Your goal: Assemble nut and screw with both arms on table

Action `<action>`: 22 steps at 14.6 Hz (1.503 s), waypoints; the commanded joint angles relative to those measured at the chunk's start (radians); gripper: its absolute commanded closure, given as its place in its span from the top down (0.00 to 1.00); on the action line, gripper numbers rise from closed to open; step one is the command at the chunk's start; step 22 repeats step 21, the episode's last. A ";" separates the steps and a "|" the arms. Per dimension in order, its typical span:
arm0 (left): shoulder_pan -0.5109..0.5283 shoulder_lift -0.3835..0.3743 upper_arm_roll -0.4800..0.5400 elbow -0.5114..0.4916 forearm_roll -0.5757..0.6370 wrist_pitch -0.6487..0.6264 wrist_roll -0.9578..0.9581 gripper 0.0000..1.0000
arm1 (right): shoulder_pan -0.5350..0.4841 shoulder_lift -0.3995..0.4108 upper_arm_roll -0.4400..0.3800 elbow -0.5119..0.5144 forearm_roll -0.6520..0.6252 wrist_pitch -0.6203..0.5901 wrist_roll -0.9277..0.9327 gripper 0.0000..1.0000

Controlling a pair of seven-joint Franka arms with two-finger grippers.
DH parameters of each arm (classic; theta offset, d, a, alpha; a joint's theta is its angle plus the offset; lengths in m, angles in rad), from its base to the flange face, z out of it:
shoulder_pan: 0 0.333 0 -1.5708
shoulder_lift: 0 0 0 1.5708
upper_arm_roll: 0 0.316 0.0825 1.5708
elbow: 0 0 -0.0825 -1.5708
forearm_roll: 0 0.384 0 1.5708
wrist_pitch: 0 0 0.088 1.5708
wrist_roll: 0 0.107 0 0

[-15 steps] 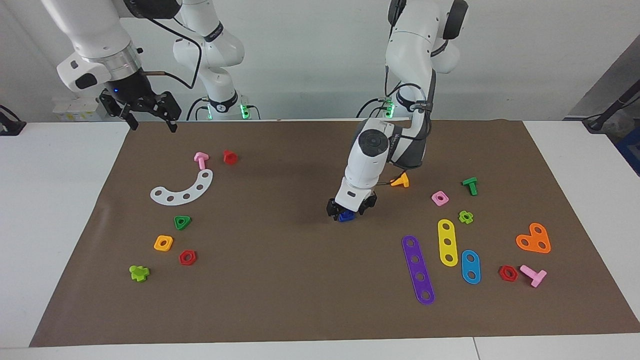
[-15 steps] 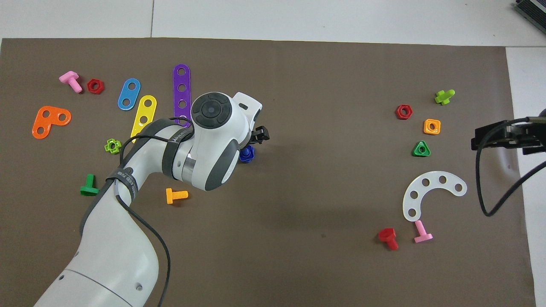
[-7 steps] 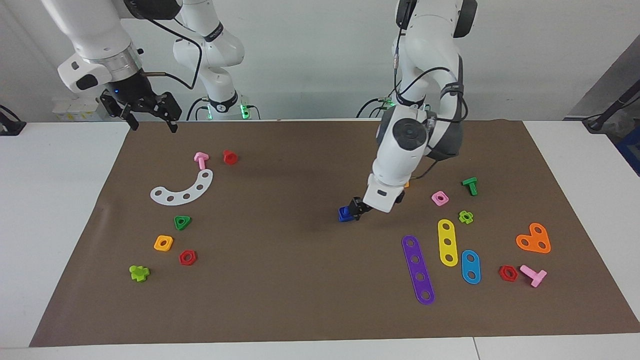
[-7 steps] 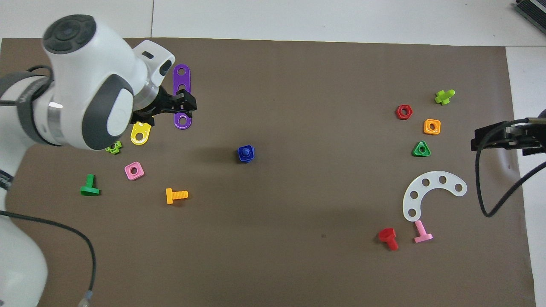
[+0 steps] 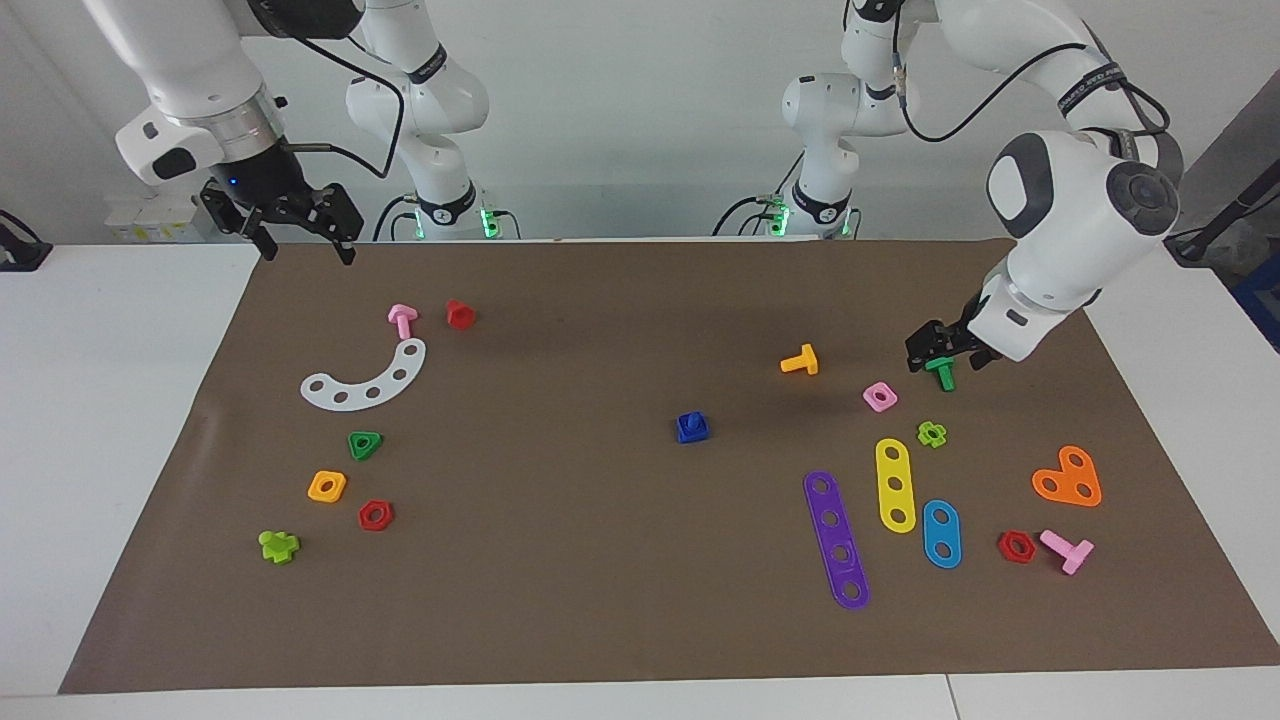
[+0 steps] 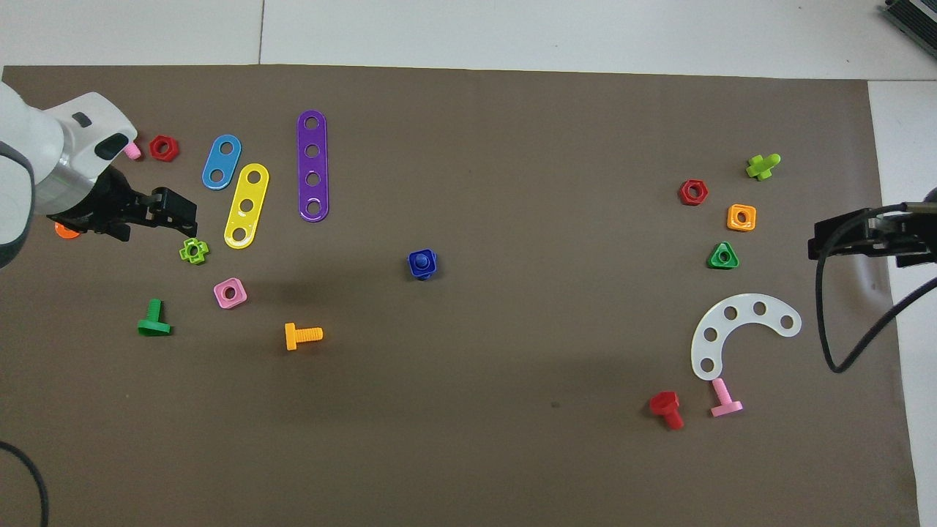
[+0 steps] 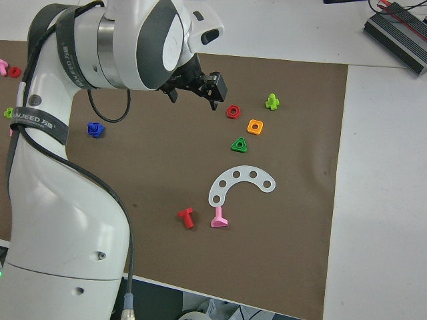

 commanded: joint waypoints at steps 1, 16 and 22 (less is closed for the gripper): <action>-0.003 -0.109 -0.005 -0.069 0.066 -0.032 0.007 1.00 | -0.019 -0.028 0.005 -0.033 0.018 0.014 -0.020 1.00; -0.003 -0.209 -0.016 0.023 0.089 -0.092 0.005 1.00 | 0.080 -0.037 -0.097 -0.059 0.007 0.014 -0.017 1.00; 0.007 -0.220 -0.005 0.011 0.089 -0.098 0.005 1.00 | 0.070 -0.037 -0.099 -0.061 0.007 0.013 -0.020 1.00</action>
